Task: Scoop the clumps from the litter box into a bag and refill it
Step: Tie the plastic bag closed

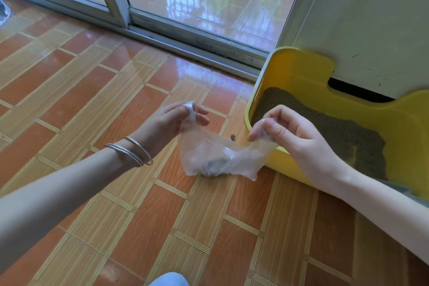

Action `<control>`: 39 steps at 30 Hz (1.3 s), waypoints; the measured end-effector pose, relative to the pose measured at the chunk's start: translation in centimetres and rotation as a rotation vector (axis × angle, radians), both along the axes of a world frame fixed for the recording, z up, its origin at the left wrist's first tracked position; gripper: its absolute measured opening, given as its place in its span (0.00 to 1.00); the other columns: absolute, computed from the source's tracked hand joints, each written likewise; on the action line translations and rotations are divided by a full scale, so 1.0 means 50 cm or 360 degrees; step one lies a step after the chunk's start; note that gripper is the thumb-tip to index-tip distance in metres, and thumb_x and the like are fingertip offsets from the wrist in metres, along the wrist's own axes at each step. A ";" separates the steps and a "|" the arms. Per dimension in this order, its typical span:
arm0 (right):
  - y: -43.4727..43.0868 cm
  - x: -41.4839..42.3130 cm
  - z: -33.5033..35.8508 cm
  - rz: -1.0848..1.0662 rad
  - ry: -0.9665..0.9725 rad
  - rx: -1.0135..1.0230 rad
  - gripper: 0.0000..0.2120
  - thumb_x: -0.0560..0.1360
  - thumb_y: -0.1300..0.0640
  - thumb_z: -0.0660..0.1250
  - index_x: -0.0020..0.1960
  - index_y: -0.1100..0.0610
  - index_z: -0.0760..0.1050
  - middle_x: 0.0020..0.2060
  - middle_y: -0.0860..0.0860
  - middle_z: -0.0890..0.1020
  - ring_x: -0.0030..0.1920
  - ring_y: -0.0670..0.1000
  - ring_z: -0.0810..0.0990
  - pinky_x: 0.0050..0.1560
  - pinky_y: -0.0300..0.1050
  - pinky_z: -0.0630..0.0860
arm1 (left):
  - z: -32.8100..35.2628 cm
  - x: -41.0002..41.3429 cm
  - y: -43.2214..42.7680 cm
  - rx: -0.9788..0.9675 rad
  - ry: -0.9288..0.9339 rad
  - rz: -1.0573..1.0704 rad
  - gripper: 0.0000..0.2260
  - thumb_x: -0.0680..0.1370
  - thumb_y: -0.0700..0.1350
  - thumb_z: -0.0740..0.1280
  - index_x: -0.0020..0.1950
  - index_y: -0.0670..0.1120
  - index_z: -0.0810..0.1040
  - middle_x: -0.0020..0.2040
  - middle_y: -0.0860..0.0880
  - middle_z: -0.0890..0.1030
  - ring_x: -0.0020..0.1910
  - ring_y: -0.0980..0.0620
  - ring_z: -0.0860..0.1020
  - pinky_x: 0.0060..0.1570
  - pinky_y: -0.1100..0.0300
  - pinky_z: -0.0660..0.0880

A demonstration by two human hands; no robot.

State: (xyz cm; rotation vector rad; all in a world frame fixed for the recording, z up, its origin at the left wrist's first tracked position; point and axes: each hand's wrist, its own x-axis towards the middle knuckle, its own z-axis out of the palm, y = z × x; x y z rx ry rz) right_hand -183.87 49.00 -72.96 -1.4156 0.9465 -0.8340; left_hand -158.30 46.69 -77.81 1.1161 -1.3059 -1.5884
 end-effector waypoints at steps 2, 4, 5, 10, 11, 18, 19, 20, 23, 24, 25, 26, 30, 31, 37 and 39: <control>-0.004 -0.003 -0.011 -0.0013 0.0050 0.0017 0.13 0.74 0.56 0.62 0.48 0.67 0.70 0.41 0.53 0.83 0.44 0.46 0.80 0.47 0.38 0.75 | -0.023 0.000 -0.003 0.0120 -0.0135 0.0051 0.12 0.71 0.46 0.60 0.42 0.49 0.84 0.41 0.49 0.84 0.46 0.52 0.82 0.42 0.63 0.76; -0.007 -0.012 -0.026 0.0018 0.0095 0.0066 0.15 0.71 0.56 0.68 0.51 0.66 0.71 0.44 0.51 0.83 0.47 0.46 0.81 0.49 0.38 0.76 | -0.031 0.000 -0.002 0.0193 -0.0211 0.0120 0.14 0.67 0.42 0.59 0.47 0.47 0.81 0.42 0.50 0.85 0.51 0.49 0.81 0.42 0.64 0.77; -0.006 -0.016 -0.032 0.0051 0.0132 0.0082 0.17 0.70 0.58 0.71 0.54 0.64 0.71 0.47 0.50 0.82 0.49 0.46 0.81 0.50 0.38 0.75 | -0.030 0.002 0.002 0.0198 -0.0184 0.0159 0.17 0.66 0.41 0.58 0.51 0.45 0.79 0.43 0.50 0.84 0.52 0.49 0.80 0.45 0.62 0.77; -0.002 -0.031 -0.047 0.0083 0.0292 -0.0059 0.17 0.70 0.67 0.71 0.56 0.62 0.71 0.49 0.50 0.81 0.53 0.46 0.79 0.56 0.37 0.73 | -0.012 0.031 0.028 0.0293 0.0291 0.0171 0.27 0.65 0.45 0.68 0.65 0.46 0.71 0.59 0.44 0.80 0.64 0.48 0.74 0.66 0.53 0.67; -0.003 -0.032 -0.048 0.0076 0.0315 -0.0097 0.15 0.70 0.67 0.70 0.55 0.61 0.72 0.48 0.50 0.81 0.52 0.47 0.79 0.56 0.38 0.73 | -0.009 0.034 0.033 0.0274 0.0245 0.0095 0.33 0.62 0.52 0.74 0.65 0.47 0.71 0.60 0.47 0.80 0.64 0.52 0.74 0.63 0.58 0.69; -0.001 -0.012 -0.048 -0.0032 0.0166 -0.0072 0.11 0.74 0.58 0.63 0.52 0.65 0.70 0.41 0.51 0.82 0.49 0.48 0.82 0.50 0.40 0.76 | -0.015 0.021 0.058 -0.0196 -0.0633 -0.0414 0.28 0.63 0.58 0.74 0.63 0.60 0.75 0.66 0.60 0.73 0.69 0.63 0.65 0.71 0.53 0.59; -0.001 -0.005 -0.048 -0.0029 0.0142 -0.0063 0.11 0.75 0.59 0.62 0.52 0.66 0.69 0.39 0.51 0.82 0.47 0.47 0.82 0.49 0.38 0.76 | -0.016 0.014 0.058 -0.0271 -0.0680 -0.0436 0.22 0.65 0.58 0.72 0.59 0.61 0.77 0.66 0.61 0.73 0.70 0.63 0.62 0.72 0.53 0.58; -0.001 0.001 -0.048 -0.0025 0.0141 -0.0070 0.10 0.76 0.60 0.60 0.53 0.66 0.68 0.36 0.52 0.81 0.44 0.47 0.82 0.50 0.40 0.76 | -0.014 0.004 0.060 -0.0351 -0.0701 -0.0442 0.16 0.67 0.59 0.70 0.55 0.61 0.79 0.65 0.61 0.74 0.71 0.63 0.61 0.71 0.55 0.57; -0.004 0.012 -0.051 -0.0018 0.0122 -0.0059 0.08 0.78 0.64 0.58 0.56 0.63 0.65 0.32 0.52 0.74 0.32 0.48 0.76 0.53 0.48 0.78 | -0.005 -0.034 0.068 -0.0255 -0.0427 -0.0309 0.09 0.76 0.54 0.64 0.48 0.51 0.80 0.58 0.54 0.81 0.69 0.60 0.67 0.66 0.66 0.64; -0.004 0.014 -0.051 -0.0026 0.0102 -0.0032 0.09 0.78 0.66 0.58 0.57 0.61 0.63 0.31 0.52 0.71 0.30 0.47 0.73 0.50 0.47 0.79 | -0.002 -0.044 0.070 -0.0124 -0.0232 -0.0250 0.10 0.78 0.50 0.62 0.46 0.45 0.78 0.50 0.51 0.83 0.65 0.55 0.72 0.63 0.65 0.68; -0.005 0.016 -0.050 -0.0048 0.0074 0.0002 0.10 0.77 0.66 0.59 0.55 0.58 0.62 0.31 0.52 0.69 0.29 0.46 0.71 0.45 0.45 0.79 | 0.001 -0.053 0.072 -0.0032 -0.0046 -0.0215 0.10 0.79 0.47 0.61 0.44 0.42 0.75 0.41 0.49 0.83 0.58 0.49 0.78 0.61 0.62 0.71; -0.005 0.017 -0.049 -0.0083 0.0035 0.0046 0.11 0.77 0.67 0.60 0.52 0.56 0.60 0.31 0.53 0.68 0.28 0.46 0.70 0.39 0.43 0.78 | 0.002 -0.060 0.074 0.0017 0.0065 -0.0207 0.10 0.80 0.45 0.60 0.42 0.40 0.71 0.33 0.49 0.79 0.46 0.46 0.80 0.58 0.58 0.73; -0.006 0.020 -0.048 -0.0189 -0.0075 0.0235 0.15 0.75 0.68 0.62 0.43 0.56 0.56 0.30 0.53 0.66 0.26 0.46 0.67 0.27 0.37 0.67 | 0.002 -0.085 0.074 0.0129 0.0124 -0.0329 0.11 0.78 0.49 0.59 0.47 0.40 0.71 0.25 0.56 0.65 0.24 0.59 0.62 0.29 0.68 0.65; -0.007 0.021 -0.049 -0.0172 -0.0024 0.0239 0.14 0.75 0.67 0.62 0.42 0.56 0.58 0.29 0.53 0.67 0.26 0.45 0.67 0.27 0.37 0.66 | 0.003 -0.093 0.073 0.0172 0.0108 -0.0362 0.17 0.77 0.56 0.63 0.50 0.41 0.72 0.26 0.56 0.65 0.24 0.60 0.60 0.26 0.69 0.62; 0.002 0.013 -0.061 -0.0035 0.0327 0.0100 0.04 0.74 0.63 0.67 0.46 0.61 0.72 0.29 0.44 0.76 0.29 0.41 0.74 0.36 0.36 0.70 | -0.005 -0.119 0.063 0.0523 0.0187 -0.0291 0.32 0.72 0.68 0.56 0.61 0.43 0.68 0.20 0.53 0.67 0.18 0.59 0.61 0.20 0.69 0.57; 0.005 0.013 -0.059 -0.0005 0.0377 0.0005 0.04 0.74 0.64 0.66 0.48 0.61 0.73 0.34 0.47 0.79 0.34 0.42 0.77 0.38 0.35 0.71 | -0.003 -0.114 0.069 0.0556 0.0161 -0.0197 0.21 0.73 0.52 0.63 0.62 0.42 0.68 0.21 0.51 0.67 0.20 0.57 0.62 0.21 0.68 0.58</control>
